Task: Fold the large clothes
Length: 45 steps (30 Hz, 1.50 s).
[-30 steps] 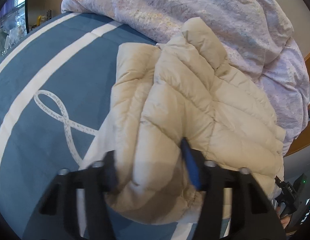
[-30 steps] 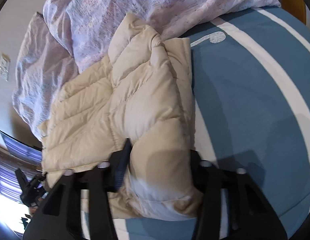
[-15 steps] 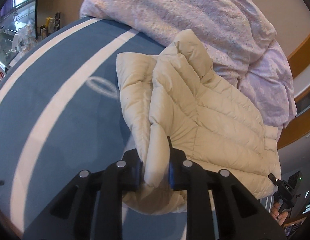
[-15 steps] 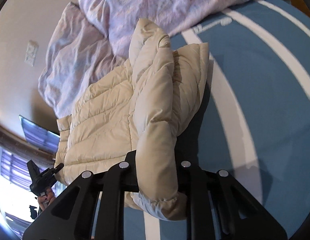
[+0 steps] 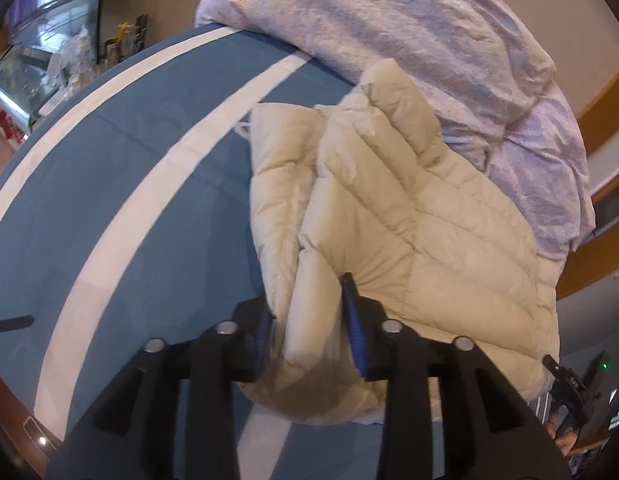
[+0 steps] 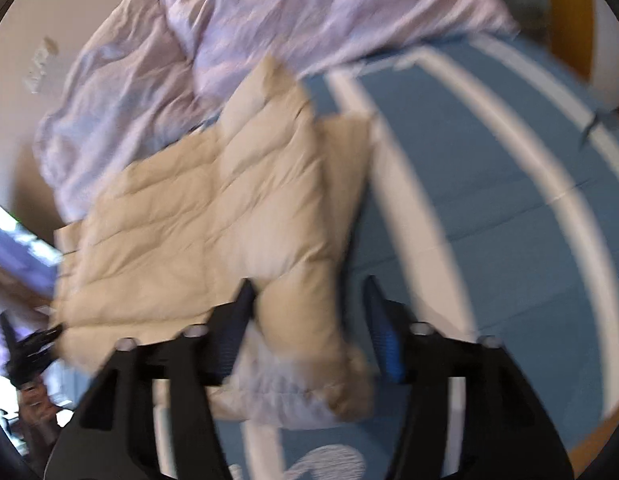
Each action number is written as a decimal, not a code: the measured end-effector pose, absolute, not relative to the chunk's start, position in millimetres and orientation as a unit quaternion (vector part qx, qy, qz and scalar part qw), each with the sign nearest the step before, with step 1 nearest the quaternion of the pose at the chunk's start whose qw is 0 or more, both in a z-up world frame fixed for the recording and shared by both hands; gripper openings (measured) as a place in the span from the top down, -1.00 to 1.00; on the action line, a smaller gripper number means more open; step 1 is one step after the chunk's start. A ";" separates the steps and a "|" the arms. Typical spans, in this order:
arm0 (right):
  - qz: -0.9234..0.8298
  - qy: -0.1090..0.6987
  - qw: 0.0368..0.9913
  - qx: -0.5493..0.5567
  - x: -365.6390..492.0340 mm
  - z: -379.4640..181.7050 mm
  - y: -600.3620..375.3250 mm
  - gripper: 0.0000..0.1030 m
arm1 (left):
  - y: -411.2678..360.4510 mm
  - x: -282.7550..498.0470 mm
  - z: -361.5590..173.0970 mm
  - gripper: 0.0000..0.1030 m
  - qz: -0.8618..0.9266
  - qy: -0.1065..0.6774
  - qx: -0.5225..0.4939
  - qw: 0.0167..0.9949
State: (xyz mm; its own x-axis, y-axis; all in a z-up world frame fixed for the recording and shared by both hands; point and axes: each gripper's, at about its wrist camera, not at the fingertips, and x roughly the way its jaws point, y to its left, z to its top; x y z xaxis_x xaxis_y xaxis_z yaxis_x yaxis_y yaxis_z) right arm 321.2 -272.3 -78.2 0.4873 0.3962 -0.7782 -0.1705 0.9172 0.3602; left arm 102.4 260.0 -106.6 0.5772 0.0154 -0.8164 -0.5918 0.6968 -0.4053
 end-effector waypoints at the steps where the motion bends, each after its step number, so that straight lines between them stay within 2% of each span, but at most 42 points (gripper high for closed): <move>1: 0.154 0.466 0.865 0.109 319.3 -71.6 -271.0 -0.20 | 261.6 101.7 -107.6 0.03 0.189 0.421 -0.344 0.818; 2: 0.147 0.454 0.873 0.103 316.9 -65.3 -268.4 -0.20 | 263.5 101.2 -109.1 -0.13 0.194 0.421 -0.346 0.816; 5: 0.158 0.429 0.886 0.081 309.5 -51.3 -248.1 -0.20 | 266.8 101.3 -113.8 -0.34 0.197 0.424 -0.355 0.810; 7: 0.168 0.418 0.891 0.058 304.9 -47.4 -231.1 -0.21 | 267.7 102.6 -116.3 -0.43 0.197 0.426 -0.360 0.807; 9: 0.179 0.402 0.898 0.026 298.7 -43.5 -207.1 -0.37 | 267.0 102.9 -118.4 -0.48 0.196 0.427 -0.362 0.805; 11: 0.175 0.385 0.906 -0.004 290.8 -41.9 -190.1 -0.37 | 265.6 104.0 -119.7 -0.53 0.195 0.427 -0.363 0.805; 13: 0.166 0.365 0.916 -0.027 284.1 -39.8 -173.0 -0.38 | 263.5 105.5 -120.2 -0.56 0.195 0.426 -0.363 0.805; 15: 0.145 0.338 0.929 -0.045 277.8 -35.6 -161.6 -0.48 | 262.3 106.2 -120.5 -0.59 0.195 0.426 -0.363 0.806; 21: 0.112 0.282 0.949 -0.080 265.2 -23.5 -141.5 -0.50 | 256.4 111.6 -123.9 -0.62 0.192 0.424 -0.367 0.805; 31: 0.217 0.358 0.907 -0.037 271.9 -52.0 -110.1 -0.49 | 251.3 117.6 -126.2 -0.62 0.189 0.421 -0.372 0.806; 45: 0.230 0.378 0.897 -0.019 267.5 -65.1 -99.9 -0.49 | 248.9 120.2 -127.7 -0.63 0.188 0.418 -0.374 0.806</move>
